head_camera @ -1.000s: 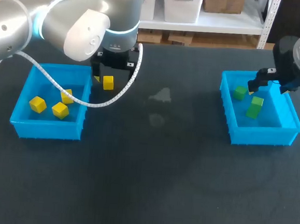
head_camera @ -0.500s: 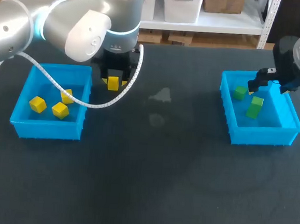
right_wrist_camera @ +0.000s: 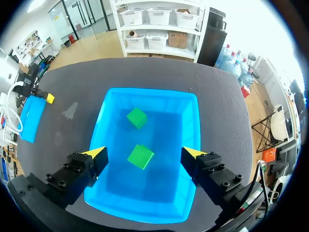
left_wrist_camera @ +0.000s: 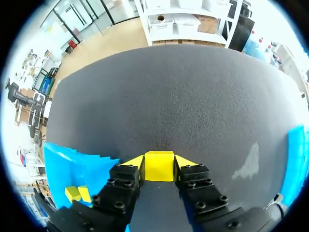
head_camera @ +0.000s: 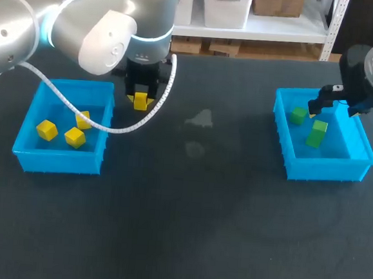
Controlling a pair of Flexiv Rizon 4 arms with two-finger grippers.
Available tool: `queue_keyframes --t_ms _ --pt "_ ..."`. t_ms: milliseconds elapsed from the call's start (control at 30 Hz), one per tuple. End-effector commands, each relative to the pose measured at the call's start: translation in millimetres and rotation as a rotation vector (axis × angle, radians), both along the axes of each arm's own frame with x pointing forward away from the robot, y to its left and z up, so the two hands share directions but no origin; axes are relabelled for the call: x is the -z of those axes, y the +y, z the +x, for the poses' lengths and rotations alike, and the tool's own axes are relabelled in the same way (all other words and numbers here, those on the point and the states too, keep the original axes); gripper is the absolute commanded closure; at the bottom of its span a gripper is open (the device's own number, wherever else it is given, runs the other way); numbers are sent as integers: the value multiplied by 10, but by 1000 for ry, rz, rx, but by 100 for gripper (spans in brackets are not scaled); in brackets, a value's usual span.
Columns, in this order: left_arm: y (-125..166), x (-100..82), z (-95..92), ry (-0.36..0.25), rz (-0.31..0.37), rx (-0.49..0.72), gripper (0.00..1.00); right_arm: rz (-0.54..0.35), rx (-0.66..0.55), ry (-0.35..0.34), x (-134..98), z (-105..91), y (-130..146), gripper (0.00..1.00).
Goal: Put the green cubes in the right bin and the yellow cubes in the left bin.
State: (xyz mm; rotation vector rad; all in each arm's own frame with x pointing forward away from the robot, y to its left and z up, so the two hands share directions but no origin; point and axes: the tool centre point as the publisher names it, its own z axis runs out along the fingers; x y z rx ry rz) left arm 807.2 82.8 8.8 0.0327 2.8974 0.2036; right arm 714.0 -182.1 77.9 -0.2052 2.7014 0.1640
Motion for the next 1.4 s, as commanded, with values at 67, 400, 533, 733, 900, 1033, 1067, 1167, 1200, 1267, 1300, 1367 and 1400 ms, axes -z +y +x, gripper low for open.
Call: queue_keyframes --t_ms 67,400,533,733,900,1033,1067,1167,1200,1267,1300,1367,1400 --pt "129 -133 -126 -14 -8 8 100 -1 2 -4 2 -14 1 0" --pt "207 -513 -191 -49 -42 33 100 -1 2 -4 2 -14 1 0" --pt "272 -719 -196 -75 -61 41 100 -1 2 -4 2 -14 1 0" --pt "457 -1001 -241 -114 -54 55 100 -1 2 -4 2 -14 1 0" --pt "621 -1152 -351 -138 -35 63 100 -1 2 -4 2 -14 1 0" --pt "774 -1203 -477 -140 -13 87 100 -1 2 -4 2 -14 1 0" --pt "816 -1215 -511 -138 -8 93 100 -1 2 -4 2 -14 1 0" --pt "938 -1251 -619 -127 12 121 100 -1 2 -4 2 -14 1 0" --pt "978 -1262 -650 -126 17 127 100 -1 2 -4 2 -14 1 0" --pt "1067 -1283 -706 -123 20 134 100 -1 2 -4 2 -14 1 0" --pt "1116 -1287 -725 -121 28 135 100 -1 2 -4 2 -14 1 0" --pt "1192 -1279 -766 -123 34 154 93 -1 2 -4 2 -14 1 0" --pt "1234 -1263 -790 -113 37 152 77 -1 2 -4 2 -14 1 0"
